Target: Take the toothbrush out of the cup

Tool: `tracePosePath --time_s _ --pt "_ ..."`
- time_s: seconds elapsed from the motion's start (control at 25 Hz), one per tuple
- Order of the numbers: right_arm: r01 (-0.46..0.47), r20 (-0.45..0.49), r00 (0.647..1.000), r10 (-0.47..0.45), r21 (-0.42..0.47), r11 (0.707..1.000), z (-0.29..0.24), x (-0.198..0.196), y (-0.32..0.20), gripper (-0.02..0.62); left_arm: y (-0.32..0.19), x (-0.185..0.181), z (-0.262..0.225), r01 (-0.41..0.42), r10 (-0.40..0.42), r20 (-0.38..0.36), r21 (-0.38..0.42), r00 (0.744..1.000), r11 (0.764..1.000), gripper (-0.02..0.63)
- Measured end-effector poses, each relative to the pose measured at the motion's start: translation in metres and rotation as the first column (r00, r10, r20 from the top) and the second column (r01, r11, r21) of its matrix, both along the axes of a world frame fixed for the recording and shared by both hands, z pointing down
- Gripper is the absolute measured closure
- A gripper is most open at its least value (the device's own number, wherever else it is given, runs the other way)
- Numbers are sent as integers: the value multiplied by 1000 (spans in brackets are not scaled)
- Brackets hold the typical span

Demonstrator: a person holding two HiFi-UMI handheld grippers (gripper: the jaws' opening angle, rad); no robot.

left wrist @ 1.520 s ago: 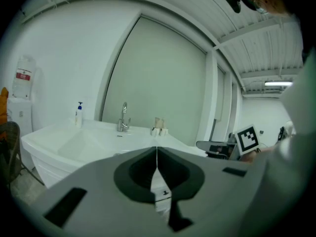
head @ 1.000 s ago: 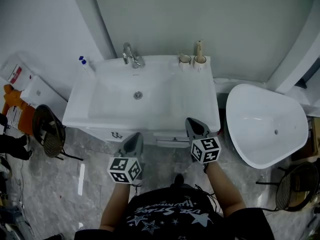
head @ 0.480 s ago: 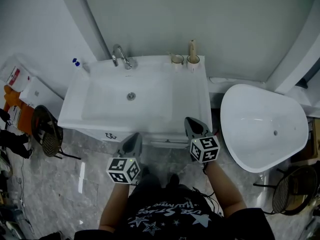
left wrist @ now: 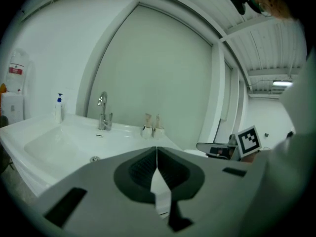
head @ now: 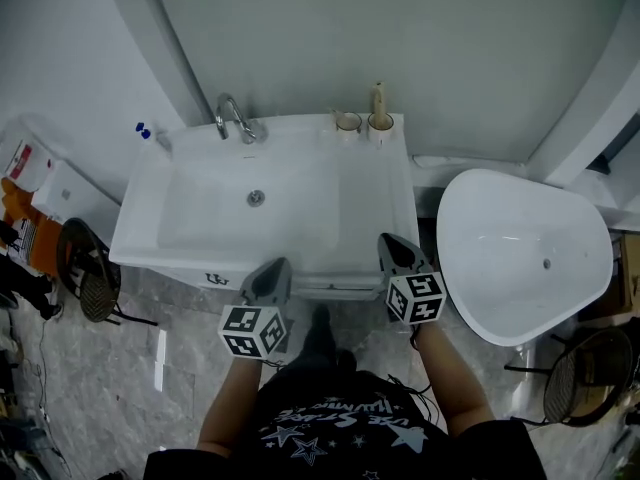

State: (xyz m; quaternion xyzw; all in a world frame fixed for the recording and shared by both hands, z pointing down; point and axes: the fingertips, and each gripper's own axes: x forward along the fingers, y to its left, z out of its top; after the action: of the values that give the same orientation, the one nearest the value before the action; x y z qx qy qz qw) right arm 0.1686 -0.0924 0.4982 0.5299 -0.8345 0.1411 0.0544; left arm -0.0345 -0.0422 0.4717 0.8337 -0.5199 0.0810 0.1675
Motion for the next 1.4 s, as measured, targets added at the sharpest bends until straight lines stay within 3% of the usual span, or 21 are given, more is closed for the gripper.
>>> tracePosePath --time_s 0.92,1.16,1.24,1.28,1.4 --pt "-70 -84 994 66 -40 997 -3 -36 -185 580 -190 -16 -3 -88 88 -60 7 994 996 586" --pt "-80 -99 992 78 -14 997 -7 -48 -225 578 -228 -26 -5 -98 98 -65 17 993 995 588" --pt "-74 -104 992 72 -14 997 -6 -54 -236 546 -238 -30 -5 -95 96 -63 18 993 995 586" --pt "-71 -111 991 69 -19 997 -4 -58 -241 497 -243 -34 -4 -93 94 -58 21 994 995 586" --pt "-80 -142 987 78 -14 997 -1 -68 -258 473 -256 -43 -2 -95 96 -44 26 994 995 586"
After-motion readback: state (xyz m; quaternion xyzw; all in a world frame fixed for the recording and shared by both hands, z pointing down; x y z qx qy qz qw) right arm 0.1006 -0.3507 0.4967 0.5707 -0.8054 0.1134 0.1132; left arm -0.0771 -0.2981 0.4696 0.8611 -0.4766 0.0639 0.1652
